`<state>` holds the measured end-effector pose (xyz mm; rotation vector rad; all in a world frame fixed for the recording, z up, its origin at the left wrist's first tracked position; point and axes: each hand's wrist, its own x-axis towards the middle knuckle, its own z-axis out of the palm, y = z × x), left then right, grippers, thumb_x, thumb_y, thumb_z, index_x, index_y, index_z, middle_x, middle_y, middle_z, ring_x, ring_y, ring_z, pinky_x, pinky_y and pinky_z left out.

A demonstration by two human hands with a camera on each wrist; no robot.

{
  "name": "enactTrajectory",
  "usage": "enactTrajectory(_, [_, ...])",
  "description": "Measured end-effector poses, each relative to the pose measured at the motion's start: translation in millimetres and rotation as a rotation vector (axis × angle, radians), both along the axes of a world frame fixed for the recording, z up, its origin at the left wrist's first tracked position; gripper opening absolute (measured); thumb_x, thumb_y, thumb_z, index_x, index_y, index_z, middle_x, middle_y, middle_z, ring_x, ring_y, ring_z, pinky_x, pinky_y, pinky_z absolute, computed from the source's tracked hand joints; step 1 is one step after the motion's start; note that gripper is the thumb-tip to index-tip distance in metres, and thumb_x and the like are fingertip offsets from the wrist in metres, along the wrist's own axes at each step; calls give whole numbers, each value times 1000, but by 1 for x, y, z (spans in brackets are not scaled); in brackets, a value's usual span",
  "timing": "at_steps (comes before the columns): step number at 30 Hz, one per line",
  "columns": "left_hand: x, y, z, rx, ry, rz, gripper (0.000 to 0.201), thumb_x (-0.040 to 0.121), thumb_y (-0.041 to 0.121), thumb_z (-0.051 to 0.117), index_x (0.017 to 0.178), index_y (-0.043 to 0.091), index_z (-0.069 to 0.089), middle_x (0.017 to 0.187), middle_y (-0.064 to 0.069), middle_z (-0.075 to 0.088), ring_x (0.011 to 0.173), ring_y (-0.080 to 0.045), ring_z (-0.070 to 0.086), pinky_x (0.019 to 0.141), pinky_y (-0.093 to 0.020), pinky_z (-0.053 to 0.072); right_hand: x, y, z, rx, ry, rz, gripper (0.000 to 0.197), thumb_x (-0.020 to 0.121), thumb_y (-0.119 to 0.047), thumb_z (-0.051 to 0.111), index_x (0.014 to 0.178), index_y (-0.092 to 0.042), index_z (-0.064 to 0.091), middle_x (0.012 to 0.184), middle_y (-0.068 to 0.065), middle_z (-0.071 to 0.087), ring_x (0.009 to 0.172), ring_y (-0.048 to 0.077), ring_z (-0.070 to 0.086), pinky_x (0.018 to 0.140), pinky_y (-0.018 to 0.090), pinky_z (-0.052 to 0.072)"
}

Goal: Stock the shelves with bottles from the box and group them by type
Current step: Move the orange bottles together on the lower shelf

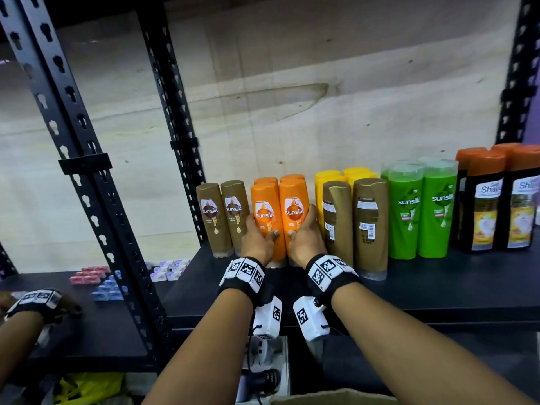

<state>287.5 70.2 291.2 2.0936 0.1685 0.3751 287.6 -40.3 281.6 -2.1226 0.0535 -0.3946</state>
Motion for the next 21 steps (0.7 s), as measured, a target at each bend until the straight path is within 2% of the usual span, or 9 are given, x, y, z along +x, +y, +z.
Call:
enactTrajectory(10, [-1,-2,3,13,22,5,72,98,29,64,155,24,21,149,-13,49,134,-38,51,110,-54,39,-4,-2,7,23,66,17,90,97,-24,60,156,-28,-6,148,16,42,129,38,51,107,57,44])
enactTrajectory(16, [-6,1,0,88,134,-9,68,99,36,62,155,21,27,149,-13,49,134,-37,51,108,-48,41,-16,-11,6,-46,153,74,93,100,-30,56,158,-24,-16,154,16,37,134,36,48,110,50,42])
enactTrajectory(19, [-15,5,-7,99,151,-29,58,100,39,57,150,17,38,146,-12,53,130,-34,54,102,-41,45,-27,-17,3,-59,148,118,87,101,-33,55,160,-20,-8,152,16,40,135,37,47,112,51,41])
enactTrajectory(21, [-25,7,-13,152,127,-19,48,101,36,55,141,11,47,139,-12,58,124,-30,57,92,-33,45,-36,-22,1,-83,124,127,77,100,-35,55,159,-18,9,151,15,41,136,36,46,112,51,40])
